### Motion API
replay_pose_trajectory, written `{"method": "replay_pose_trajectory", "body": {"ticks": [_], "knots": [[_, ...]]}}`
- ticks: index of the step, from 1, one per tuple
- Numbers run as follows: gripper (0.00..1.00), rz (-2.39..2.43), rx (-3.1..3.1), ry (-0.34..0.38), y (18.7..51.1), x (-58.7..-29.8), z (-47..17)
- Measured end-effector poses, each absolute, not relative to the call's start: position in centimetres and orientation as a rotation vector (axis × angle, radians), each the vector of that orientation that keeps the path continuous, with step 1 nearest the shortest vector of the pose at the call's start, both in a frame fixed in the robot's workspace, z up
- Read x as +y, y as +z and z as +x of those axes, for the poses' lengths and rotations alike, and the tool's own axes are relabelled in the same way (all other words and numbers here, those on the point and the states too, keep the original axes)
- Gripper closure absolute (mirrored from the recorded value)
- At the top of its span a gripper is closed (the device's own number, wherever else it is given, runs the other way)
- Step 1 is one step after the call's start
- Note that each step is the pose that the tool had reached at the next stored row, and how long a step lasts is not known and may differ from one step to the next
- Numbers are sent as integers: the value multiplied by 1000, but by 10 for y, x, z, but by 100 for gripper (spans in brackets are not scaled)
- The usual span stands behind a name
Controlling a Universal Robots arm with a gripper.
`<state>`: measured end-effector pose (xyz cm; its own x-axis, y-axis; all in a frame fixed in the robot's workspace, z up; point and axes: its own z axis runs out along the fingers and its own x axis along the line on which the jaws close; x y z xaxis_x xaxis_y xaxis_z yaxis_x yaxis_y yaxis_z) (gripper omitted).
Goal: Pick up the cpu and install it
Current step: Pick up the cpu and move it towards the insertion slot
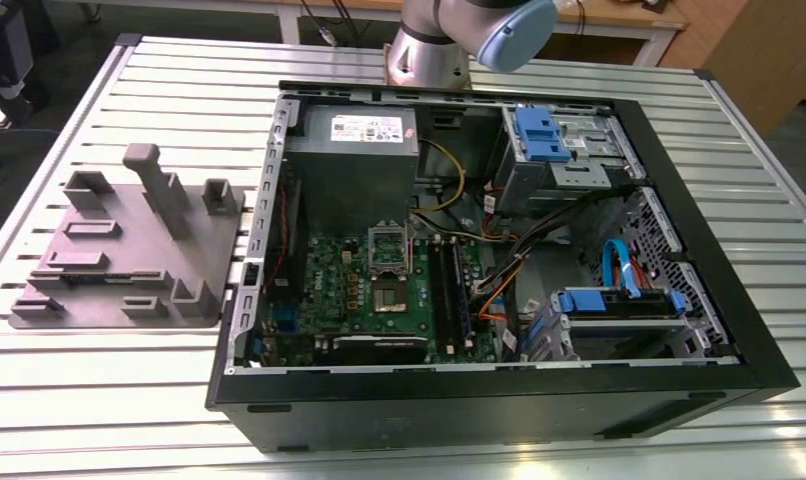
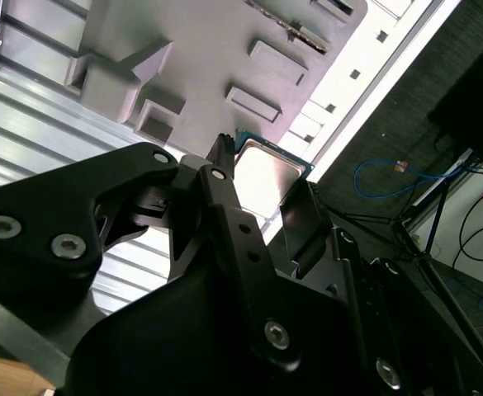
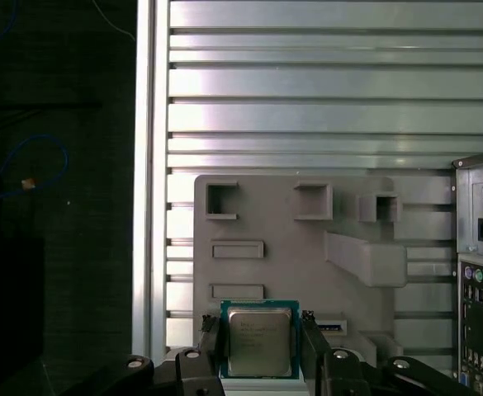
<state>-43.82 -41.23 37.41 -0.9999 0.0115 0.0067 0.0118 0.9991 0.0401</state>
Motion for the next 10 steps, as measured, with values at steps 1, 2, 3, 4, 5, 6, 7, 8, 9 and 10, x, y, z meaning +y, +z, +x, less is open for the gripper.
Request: {"method": "replay_pose_trajectory", "body": {"ticks": [1,2,3,4,5,6,7,8,9,10], "knots": [[53,-18,-3134,-63,374,-412,-438],[53,-18,-3134,-63,374,-412,-437],[53,-18,-3134,-63,374,-412,-437],[53,-18,-3134,-63,374,-412,-436],[53,-18,-3134,-63,374,-412,-436],[53,-18,-3134,-63,374,-412,-435],[53,-18,-3134,-63,374,-412,-435],[53,-18,-3134,-63,374,-412,-434],[53,-18,-3134,-63,374,-412,-434],[53,-18,-3134,-63,374,-412,-434]]}}
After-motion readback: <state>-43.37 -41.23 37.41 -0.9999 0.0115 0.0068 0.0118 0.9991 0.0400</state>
